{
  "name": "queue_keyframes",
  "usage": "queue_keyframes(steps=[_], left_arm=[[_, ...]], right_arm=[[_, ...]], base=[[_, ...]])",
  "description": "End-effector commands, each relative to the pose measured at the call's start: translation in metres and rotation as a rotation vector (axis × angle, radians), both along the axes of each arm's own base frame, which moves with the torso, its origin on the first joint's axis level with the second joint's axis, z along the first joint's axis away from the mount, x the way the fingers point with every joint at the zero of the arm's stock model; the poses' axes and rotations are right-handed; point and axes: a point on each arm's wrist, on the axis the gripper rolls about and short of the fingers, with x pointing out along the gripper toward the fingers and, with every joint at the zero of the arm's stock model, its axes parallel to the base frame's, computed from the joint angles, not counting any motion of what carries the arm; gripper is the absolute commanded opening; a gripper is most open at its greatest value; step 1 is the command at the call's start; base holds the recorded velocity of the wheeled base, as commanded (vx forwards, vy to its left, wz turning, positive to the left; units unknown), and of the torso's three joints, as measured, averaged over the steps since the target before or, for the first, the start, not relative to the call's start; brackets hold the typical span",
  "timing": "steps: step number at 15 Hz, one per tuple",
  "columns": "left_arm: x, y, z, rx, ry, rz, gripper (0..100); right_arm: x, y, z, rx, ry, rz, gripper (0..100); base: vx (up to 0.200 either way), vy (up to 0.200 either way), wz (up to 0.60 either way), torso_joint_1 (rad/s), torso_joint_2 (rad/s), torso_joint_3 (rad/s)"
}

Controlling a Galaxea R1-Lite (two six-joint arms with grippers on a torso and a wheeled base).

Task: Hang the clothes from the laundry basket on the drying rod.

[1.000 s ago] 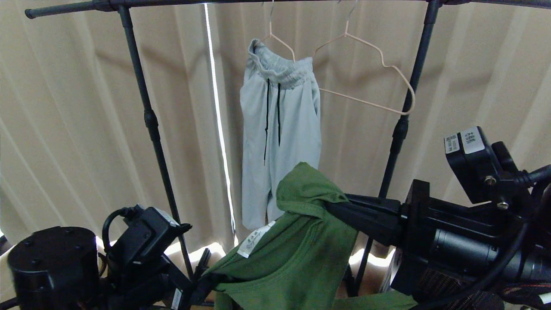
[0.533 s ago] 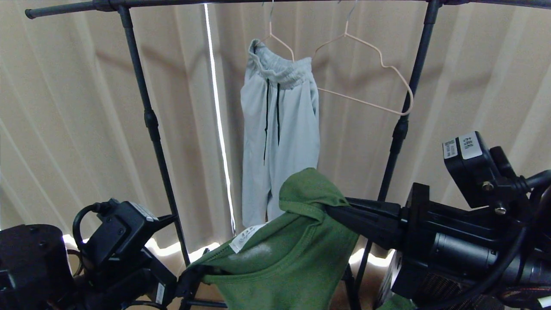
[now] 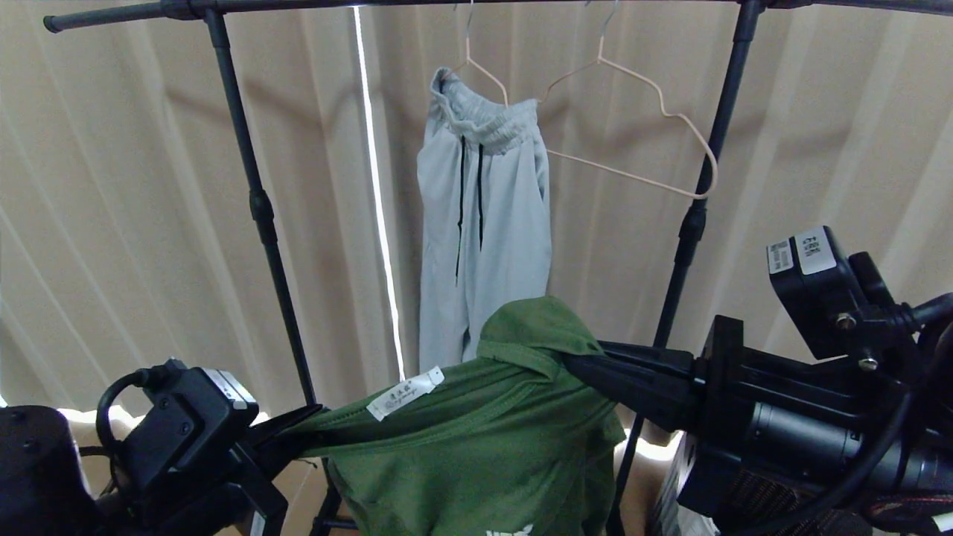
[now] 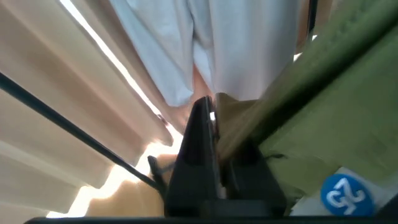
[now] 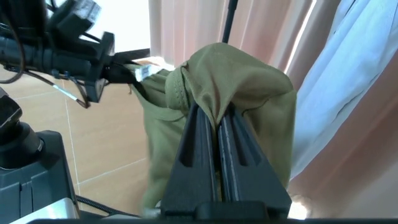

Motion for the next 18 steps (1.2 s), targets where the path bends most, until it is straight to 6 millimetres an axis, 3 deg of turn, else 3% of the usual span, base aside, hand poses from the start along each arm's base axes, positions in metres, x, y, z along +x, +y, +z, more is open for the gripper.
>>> queue_keyframes(steps=[1,4,7,9,13,14,18], left_arm=[[-0.006,0.006,0.009,-0.023,-0.05,0.005,0],[0.008,-0.001,0.031,-0.107,-0.096,0.034,0],[0.029,-0.016,0.071,-0.196,-0.094,0.034,0],[0.034,-0.034,0.112,-0.261,-0.027,-0.01,0],[0.042,-0.055,0.14,-0.296,0.095,-0.036,0],[0.043,-0.057,0.139,-0.293,0.098,-0.035,0],[0.05,-0.064,0.123,-0.251,0.147,-0.009,0]], right_arm=[[0.0,0.0,-0.002,-0.006,0.005,0.001,0],[-0.001,-0.006,-0.019,-0.053,0.047,-0.019,0],[-0.003,-0.009,-0.038,-0.109,0.099,-0.019,0],[-0.001,-0.006,-0.051,-0.151,0.14,-0.019,0],[0.005,0.0,-0.065,-0.198,0.173,-0.054,0],[0.004,0.0,-0.064,-0.197,0.172,-0.055,100],[0.006,0.003,-0.07,-0.213,0.189,-0.054,100]], base=[[0.0,0.0,0.0,0.0,0.0,0.0],[0.0,0.0,0.0,0.0,0.0,0.0],[0.0,0.0,0.0,0.0,0.0,0.0],[0.0,0.0,0.0,0.0,0.0,0.0],[0.0,0.0,0.0,0.0,0.0,0.0],[0.0,0.0,0.0,0.0,0.0,0.0],[0.0,0.0,0.0,0.0,0.0,0.0]])
